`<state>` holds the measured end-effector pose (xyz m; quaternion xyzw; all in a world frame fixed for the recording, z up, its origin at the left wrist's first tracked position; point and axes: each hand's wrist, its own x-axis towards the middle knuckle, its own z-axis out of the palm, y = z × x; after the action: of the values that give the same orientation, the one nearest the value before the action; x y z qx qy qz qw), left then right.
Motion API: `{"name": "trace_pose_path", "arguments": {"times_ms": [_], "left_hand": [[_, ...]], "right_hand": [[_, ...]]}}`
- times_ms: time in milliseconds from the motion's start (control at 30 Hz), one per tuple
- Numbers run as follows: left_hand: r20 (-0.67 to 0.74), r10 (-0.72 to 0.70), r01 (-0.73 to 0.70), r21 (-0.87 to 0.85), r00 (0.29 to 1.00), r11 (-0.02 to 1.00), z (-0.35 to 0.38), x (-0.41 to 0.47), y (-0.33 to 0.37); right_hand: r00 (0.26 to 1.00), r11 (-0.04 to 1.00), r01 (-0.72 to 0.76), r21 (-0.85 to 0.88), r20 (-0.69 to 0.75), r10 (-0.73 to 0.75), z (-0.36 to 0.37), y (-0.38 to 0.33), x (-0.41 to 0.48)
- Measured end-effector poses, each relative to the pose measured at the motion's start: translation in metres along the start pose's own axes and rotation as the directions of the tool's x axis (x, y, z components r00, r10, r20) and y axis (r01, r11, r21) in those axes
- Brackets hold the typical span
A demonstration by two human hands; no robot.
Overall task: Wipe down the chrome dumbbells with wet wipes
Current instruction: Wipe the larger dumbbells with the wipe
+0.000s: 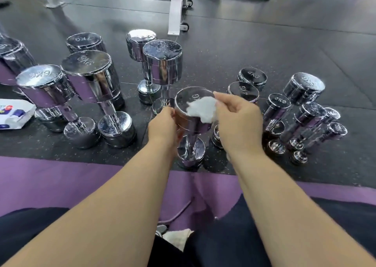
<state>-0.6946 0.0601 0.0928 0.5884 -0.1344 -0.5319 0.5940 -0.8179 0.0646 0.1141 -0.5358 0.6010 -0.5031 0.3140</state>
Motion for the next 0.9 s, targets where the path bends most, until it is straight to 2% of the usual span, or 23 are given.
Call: {"name": "trace_pose_path", "arguments": {"times_ms": [33, 67, 133, 233, 267, 333, 400, 467, 500, 600, 667, 767, 833, 900], "left_hand": [[0.010, -0.012, 0.012, -0.018, 1.000, 1.000, 0.002, -0.002, -0.001], [0.013, -0.017, 0.018, -0.016, 1.000, 1.000, 0.004, -0.004, -0.002], [0.005, -0.009, 0.009, -0.004, 1.000, 1.000, 0.005, -0.007, -0.004], [0.007, 0.001, -0.001, 0.019, 1.000, 1.000, -0.001, -0.012, -0.002], [0.008, 0.002, -0.002, 0.016, 1.000, 1.000, -0.001, -0.013, 0.001], [0.001, -0.009, 0.008, 0.017, 1.000, 1.000, -0.001, -0.014, 0.000], [0.018, -0.007, 0.006, 0.043, 1.000, 0.999, 0.001, -0.016, -0.001], [0.019, 0.009, -0.010, 0.048, 1.000, 0.999, 0.003, -0.016, -0.004], [0.009, 0.021, -0.022, 0.060, 1.000, 0.998, 0.002, -0.014, -0.005], [-0.013, 0.049, -0.048, 0.088, 0.999, 0.995, 0.001, -0.011, -0.005], [-0.007, 0.011, -0.010, 0.088, 1.000, 0.996, 0.000, -0.011, -0.006], [0.087, -0.163, 0.144, 0.186, 0.983, 0.972, -0.005, -0.020, -0.012], [0.200, -0.306, 0.251, 0.258, 0.931, 0.933, -0.011, -0.025, -0.010], [0.283, -0.346, 0.254, 0.317, 0.894, 0.914, -0.017, -0.027, -0.008]], "right_hand": [[0.986, 0.964, -0.162, 0.212, 0.004, 0.165, 0.002, 0.005, -0.007], [0.945, 0.860, -0.318, 0.399, 0.063, 0.321, 0.005, 0.013, -0.006], [0.883, 0.689, -0.456, 0.564, 0.189, 0.430, 0.008, 0.021, 0.006], [0.827, 0.576, -0.556, 0.599, 0.335, 0.451, 0.014, 0.024, 0.004], [0.794, 0.547, -0.605, 0.579, 0.389, 0.468, 0.016, 0.024, -0.002], [0.715, 0.416, -0.689, 0.594, 0.462, 0.524, 0.018, 0.025, -0.011], [0.709, 0.292, -0.661, 0.691, 0.448, 0.545, 0.016, 0.028, -0.003], [0.714, 0.219, -0.621, 0.753, 0.427, 0.555, 0.015, 0.030, 0.008], [0.710, 0.224, -0.630, 0.744, 0.434, 0.555, 0.016, 0.032, 0.010], [0.694, 0.340, -0.706, 0.622, 0.509, 0.509, 0.014, 0.031, -0.001], [0.694, 0.373, -0.711, 0.596, 0.506, 0.513, 0.014, 0.028, -0.008], [0.717, 0.388, -0.679, 0.623, 0.451, 0.531, 0.016, 0.028, -0.006], [0.713, 0.424, -0.691, 0.585, 0.458, 0.531, 0.019, 0.027, -0.008], [0.690, 0.455, -0.723, 0.520, 0.495, 0.529, 0.018, 0.027, -0.010]]}}
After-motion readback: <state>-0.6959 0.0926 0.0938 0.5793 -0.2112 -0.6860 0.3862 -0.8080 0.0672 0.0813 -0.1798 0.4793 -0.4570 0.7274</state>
